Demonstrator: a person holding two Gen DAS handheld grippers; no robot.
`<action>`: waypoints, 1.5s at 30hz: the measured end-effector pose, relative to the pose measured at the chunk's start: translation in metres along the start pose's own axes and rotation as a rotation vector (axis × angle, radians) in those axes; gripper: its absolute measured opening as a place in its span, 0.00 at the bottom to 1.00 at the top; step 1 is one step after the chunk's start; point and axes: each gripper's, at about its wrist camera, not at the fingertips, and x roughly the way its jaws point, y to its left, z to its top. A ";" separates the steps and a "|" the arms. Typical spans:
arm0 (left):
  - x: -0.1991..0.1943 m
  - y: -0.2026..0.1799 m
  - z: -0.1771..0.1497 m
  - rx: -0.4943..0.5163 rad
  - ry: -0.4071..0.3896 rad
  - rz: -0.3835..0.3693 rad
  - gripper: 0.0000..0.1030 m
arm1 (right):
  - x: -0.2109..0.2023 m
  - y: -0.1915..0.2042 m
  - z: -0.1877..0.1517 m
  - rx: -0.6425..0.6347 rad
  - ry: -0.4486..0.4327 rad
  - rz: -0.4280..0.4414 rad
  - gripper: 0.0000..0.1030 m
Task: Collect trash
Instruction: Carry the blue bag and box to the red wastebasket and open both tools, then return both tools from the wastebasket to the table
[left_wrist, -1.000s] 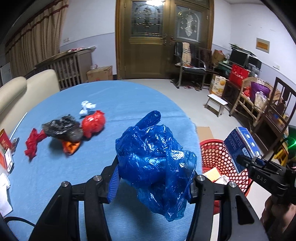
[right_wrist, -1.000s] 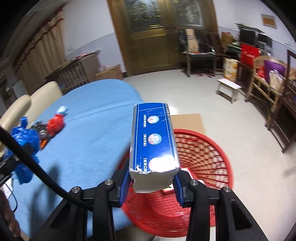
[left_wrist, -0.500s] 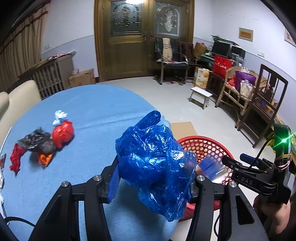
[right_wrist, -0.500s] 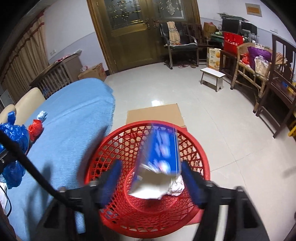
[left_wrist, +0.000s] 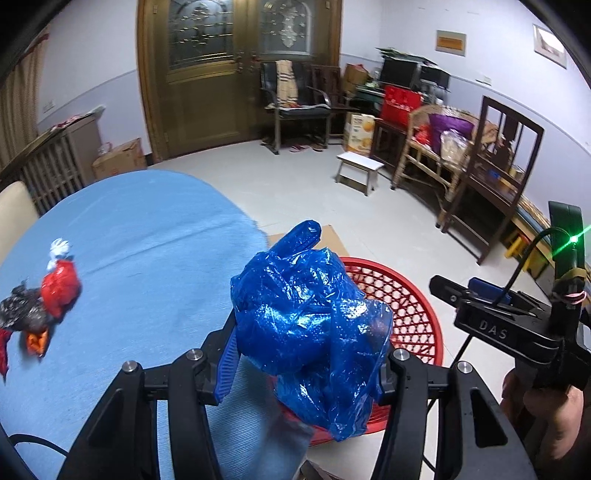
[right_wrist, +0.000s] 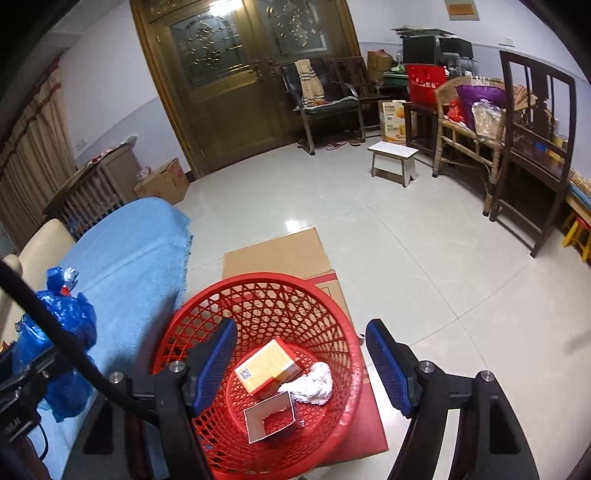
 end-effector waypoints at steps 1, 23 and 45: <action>0.003 -0.003 0.001 0.007 0.005 -0.007 0.55 | 0.001 -0.002 0.000 0.005 0.002 -0.001 0.73; -0.016 0.064 -0.010 -0.147 -0.002 0.034 0.75 | 0.045 -0.029 0.035 0.079 -0.106 -0.039 0.78; -0.103 0.229 -0.093 -0.565 -0.111 0.271 0.78 | 0.112 0.006 0.030 -0.029 0.001 -0.169 0.78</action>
